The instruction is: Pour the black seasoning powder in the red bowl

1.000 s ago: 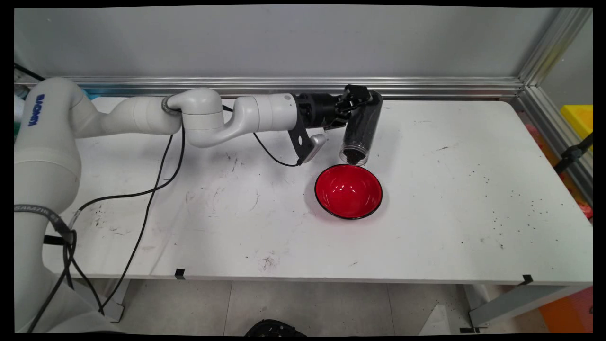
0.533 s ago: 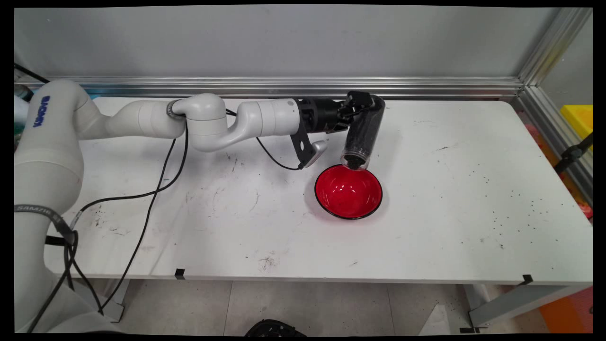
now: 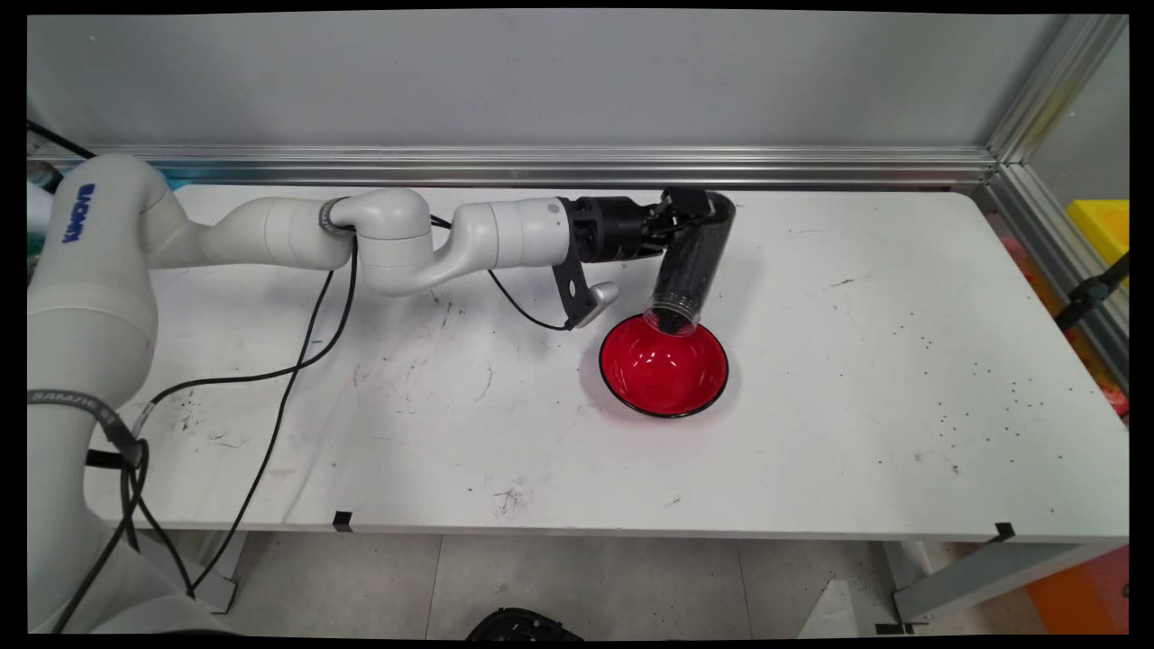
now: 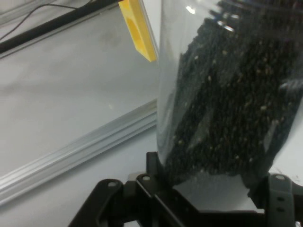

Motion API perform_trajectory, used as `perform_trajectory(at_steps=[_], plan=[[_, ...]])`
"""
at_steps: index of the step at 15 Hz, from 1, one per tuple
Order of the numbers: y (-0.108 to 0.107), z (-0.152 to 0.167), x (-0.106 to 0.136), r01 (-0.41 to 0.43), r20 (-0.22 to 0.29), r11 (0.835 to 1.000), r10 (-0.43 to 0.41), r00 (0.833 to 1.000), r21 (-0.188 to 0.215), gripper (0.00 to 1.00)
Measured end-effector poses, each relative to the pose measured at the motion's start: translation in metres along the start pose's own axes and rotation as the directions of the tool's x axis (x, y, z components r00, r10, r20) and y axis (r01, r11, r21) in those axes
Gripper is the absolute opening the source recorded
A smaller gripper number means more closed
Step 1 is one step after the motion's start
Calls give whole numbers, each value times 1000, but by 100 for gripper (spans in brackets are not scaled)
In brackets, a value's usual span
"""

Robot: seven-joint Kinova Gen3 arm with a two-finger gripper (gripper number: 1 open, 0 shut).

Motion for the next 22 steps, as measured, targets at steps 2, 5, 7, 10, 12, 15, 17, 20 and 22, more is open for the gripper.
perform_trajectory(at_steps=[2,5,7,10,12,15,17,20,22], plan=[[0,2,0,-18,-3,1000,18,1000,13,0],[-1,4,1,-40,-5,999,40,999,29,0],[-1,5,2,-54,-6,998,54,998,38,0],[-1,6,3,-70,-9,996,71,997,48,0],[-1,6,4,-78,-11,996,79,997,53,0],[0,7,6,-85,-15,995,86,996,56,0],[0,7,6,-88,-16,994,89,996,57,0],[1,8,7,-92,-19,994,93,995,58,0],[2,8,7,-94,-18,994,95,995,59,0]])
